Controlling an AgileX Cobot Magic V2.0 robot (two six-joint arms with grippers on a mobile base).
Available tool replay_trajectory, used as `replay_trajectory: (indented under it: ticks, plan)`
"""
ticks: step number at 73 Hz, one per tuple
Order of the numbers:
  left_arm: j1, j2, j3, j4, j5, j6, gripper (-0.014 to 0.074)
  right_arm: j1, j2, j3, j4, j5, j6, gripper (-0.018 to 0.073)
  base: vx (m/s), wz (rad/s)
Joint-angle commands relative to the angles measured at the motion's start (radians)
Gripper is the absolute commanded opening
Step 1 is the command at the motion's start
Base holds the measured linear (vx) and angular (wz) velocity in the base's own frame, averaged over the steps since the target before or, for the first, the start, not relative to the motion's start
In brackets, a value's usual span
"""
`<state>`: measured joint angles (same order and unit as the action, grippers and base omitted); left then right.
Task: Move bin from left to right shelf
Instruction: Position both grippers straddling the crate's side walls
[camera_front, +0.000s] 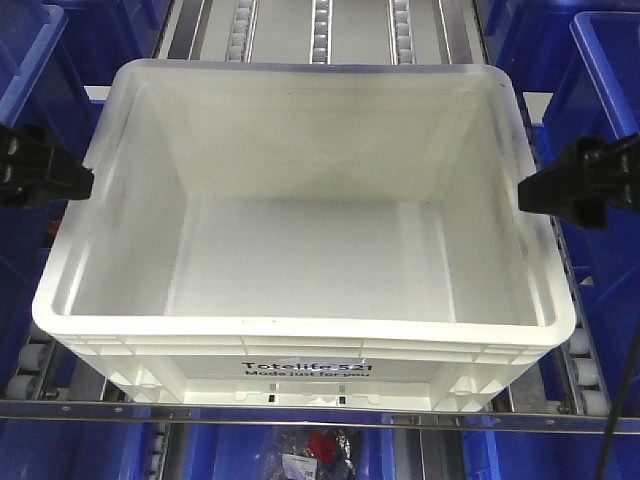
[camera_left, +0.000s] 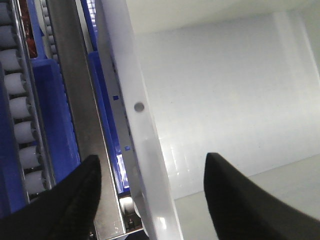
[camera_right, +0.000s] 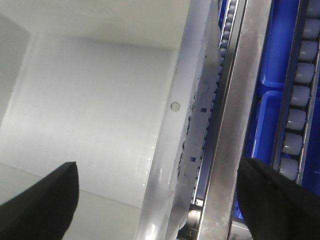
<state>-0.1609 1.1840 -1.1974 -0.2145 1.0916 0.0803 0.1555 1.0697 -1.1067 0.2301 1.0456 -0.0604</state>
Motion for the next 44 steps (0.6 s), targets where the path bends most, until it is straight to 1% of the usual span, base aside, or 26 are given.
replay_trajectory:
  ticks: [1, 22, 44]
  plan:
    - [0.001, 0.02, -0.054, -0.024, -0.032, -0.011, 0.0436, -0.001, 0.03, -0.064, 0.01, -0.023, -0.004, 0.0604, 0.0, 0.0]
    - [0.001, 0.138, -0.118, -0.024, -0.014, -0.011, 0.0436, -0.001, 0.154, -0.173, 0.019, -0.005, -0.005, 0.0593, 0.0, 0.0]
    - [0.001, 0.223, -0.131, -0.023, -0.022, -0.011, 0.0433, -0.001, 0.247, -0.189, 0.042, -0.008, -0.014, 0.0593, 0.0, 0.0]
